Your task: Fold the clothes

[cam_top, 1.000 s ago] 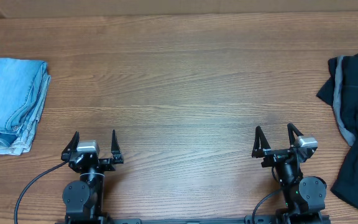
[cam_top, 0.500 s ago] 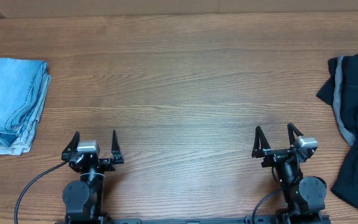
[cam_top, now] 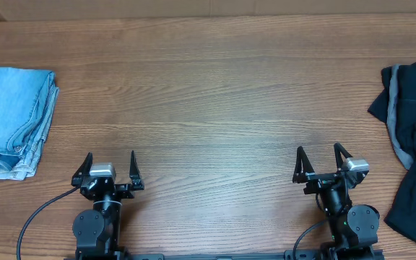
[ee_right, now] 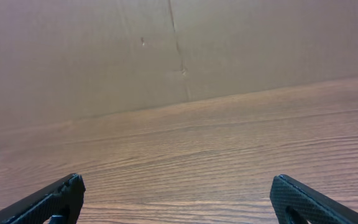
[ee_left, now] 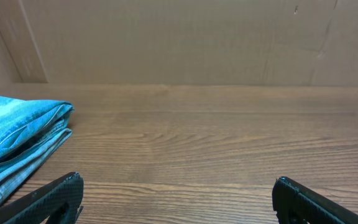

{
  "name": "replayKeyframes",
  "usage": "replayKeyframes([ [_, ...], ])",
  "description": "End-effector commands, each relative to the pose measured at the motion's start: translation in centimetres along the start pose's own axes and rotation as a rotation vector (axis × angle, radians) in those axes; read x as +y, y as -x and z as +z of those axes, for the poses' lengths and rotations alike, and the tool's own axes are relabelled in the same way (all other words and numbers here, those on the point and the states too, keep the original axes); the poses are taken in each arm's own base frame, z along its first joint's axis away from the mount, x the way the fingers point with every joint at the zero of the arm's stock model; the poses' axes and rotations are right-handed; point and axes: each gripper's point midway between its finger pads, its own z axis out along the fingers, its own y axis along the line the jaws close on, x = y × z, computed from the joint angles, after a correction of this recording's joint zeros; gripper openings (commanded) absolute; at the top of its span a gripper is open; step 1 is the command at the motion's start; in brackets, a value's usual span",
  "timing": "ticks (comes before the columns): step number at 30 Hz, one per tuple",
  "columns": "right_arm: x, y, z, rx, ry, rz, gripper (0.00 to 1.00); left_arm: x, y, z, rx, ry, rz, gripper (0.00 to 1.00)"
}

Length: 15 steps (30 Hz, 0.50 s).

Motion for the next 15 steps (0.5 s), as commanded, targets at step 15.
replayKeyframes([
  [15, -1.1, 0.9, 0.0, -0.052, -0.06, -0.003, 1.0, 0.0, -0.2, 0.0, -0.003, -0.004, 0.022, 1.0],
])
